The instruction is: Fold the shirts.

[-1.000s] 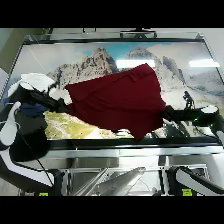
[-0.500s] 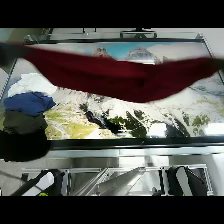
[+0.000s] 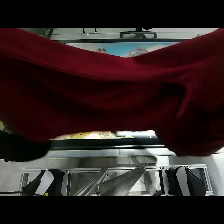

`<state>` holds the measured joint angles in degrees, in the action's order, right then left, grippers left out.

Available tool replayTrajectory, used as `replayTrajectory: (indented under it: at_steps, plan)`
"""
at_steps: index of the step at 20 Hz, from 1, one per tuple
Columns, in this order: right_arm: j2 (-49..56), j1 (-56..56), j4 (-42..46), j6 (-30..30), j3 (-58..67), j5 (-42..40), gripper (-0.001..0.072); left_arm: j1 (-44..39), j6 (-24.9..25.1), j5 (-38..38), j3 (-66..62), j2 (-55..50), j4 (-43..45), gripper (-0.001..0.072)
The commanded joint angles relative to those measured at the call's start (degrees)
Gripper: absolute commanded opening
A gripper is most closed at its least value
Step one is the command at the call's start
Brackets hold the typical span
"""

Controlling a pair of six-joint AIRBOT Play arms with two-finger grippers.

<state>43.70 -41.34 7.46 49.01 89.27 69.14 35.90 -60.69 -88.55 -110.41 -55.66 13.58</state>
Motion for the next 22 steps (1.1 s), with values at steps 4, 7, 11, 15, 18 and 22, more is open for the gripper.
replayTrajectory:
  at_steps: [4, 7, 11, 15, 18, 22]
  plan:
    - [18.58, 19.67, 21.59, 3.41, -6.16, -2.97, 0.0027, -21.20, 0.13, 4.92, 16.94, -15.89, 21.27, 0.0026]
    - [30.32, 21.94, 23.85, 5.25, -8.83, -5.57, 0.0027, -22.84, 3.30, 9.73, 21.66, -27.52, 27.23, 0.0026]
    - [47.95, 23.37, 23.34, 4.55, -9.22, -9.81, 0.0028, -22.43, 6.01, 14.12, 18.32, -46.38, 26.75, 0.0026]
    - [59.91, 24.44, 13.75, -1.62, -8.98, -17.62, 0.0027, -23.43, 5.77, 14.19, 4.81, -62.14, 22.32, 0.0026]
    - [65.77, 24.41, -0.46, -10.49, -6.75, -20.41, 0.0027, -24.85, 5.03, 15.91, -3.82, -68.39, 21.77, 0.0025]
    - [70.53, 24.44, -9.11, -17.92, -0.11, -22.75, 0.0027, -25.70, 4.72, 18.93, -7.54, -69.99, 17.73, 0.0025]
